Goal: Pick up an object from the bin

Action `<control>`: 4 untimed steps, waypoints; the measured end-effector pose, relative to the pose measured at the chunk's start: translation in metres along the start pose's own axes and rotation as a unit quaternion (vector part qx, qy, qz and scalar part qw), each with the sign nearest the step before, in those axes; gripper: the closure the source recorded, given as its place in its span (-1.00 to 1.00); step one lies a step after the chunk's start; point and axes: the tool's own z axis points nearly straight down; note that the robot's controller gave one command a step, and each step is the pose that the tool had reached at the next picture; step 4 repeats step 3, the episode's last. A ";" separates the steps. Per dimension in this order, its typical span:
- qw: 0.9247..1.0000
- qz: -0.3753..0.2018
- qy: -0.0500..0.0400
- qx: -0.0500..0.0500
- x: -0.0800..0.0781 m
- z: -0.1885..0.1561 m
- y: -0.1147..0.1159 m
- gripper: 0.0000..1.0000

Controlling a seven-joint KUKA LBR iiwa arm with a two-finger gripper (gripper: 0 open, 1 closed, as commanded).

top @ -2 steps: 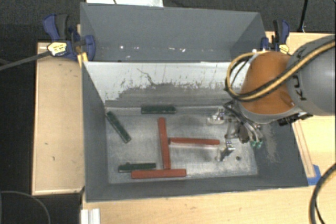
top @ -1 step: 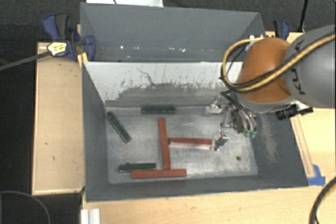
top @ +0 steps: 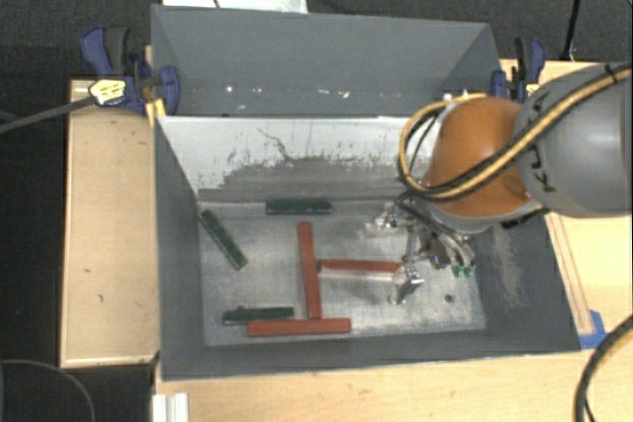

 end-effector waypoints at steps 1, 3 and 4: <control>0.989 0.145 -0.001 0.001 0.003 0.031 0.024 1.00; 0.989 0.145 -0.001 0.001 0.003 0.031 0.024 1.00; 0.989 0.145 -0.001 0.001 0.003 0.031 0.024 1.00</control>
Offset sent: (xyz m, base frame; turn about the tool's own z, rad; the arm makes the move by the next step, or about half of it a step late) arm 0.0000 0.0000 0.0000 0.0000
